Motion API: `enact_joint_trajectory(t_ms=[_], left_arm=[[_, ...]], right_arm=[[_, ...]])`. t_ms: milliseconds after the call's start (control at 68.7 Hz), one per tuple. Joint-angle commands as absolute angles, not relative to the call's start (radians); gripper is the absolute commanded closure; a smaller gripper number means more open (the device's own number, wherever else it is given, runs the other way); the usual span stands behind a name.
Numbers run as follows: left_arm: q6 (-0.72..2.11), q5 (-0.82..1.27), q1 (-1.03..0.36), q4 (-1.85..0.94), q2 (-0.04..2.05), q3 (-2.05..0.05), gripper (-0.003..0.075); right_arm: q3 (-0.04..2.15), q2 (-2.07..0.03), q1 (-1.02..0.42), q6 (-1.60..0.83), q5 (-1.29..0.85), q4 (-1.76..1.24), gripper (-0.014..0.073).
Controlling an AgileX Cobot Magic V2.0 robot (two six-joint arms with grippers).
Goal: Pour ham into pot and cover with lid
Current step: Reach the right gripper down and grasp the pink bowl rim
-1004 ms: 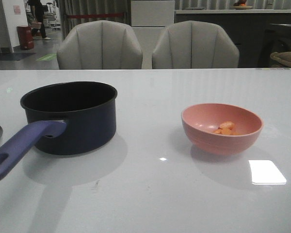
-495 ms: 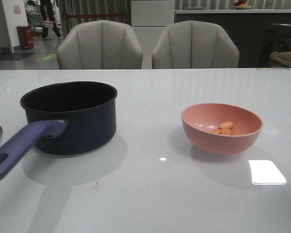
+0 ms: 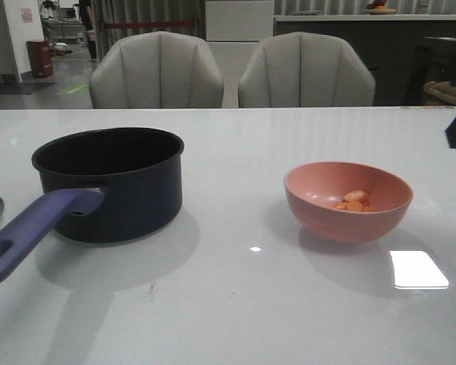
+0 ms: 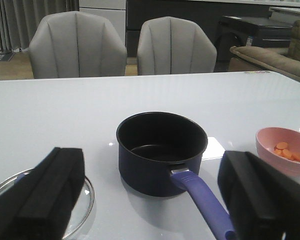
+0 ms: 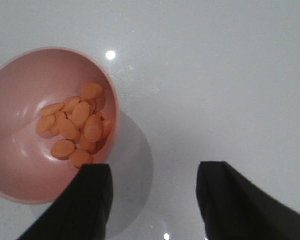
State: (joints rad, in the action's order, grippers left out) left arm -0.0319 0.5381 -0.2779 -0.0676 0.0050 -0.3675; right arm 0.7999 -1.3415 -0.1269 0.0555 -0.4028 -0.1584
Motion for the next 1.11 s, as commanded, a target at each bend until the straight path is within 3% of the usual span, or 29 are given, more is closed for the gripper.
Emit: enact_joint_trajectory(t_ms=[0, 509, 597, 713, 975, 1091], left_arm=[[-0.032, 0.456, -0.285, -0.074, 0.02, -0.393, 0.0137], [-0.032, 0.456, -0.285, -0.074, 0.02, -0.393, 0.0137], [-0.032, 0.456, -0.285, -0.074, 0.02, -0.393, 0.0138], [-0.032, 0.456, -0.285, -0.074, 0.02, -0.393, 0.0138], [-0.032, 0.456, -0.285, -0.074, 0.02, -0.393, 0.0137], [-0.032, 0.456, -0.285, -0.074, 0.02, -0.393, 0.0137]], right_arm=[[0.899, -1.423, -0.15, 0.051, -0.369, -0.161, 0.0109], [1.081, -1.745, -0.179, 0.047, -0.392, -0.185, 0.0123], [1.097, -1.766, -0.179, 0.047, -0.396, -0.211, 0.0236], [1.109, -1.771, -0.179, 0.047, -0.401, -0.271, 0.0475], [1.123, -1.727, -0.179, 0.046, -0.375, -0.311, 0.046], [1.191, -1.688, -0.198, -0.029, -0.466, -0.311, 0.046]])
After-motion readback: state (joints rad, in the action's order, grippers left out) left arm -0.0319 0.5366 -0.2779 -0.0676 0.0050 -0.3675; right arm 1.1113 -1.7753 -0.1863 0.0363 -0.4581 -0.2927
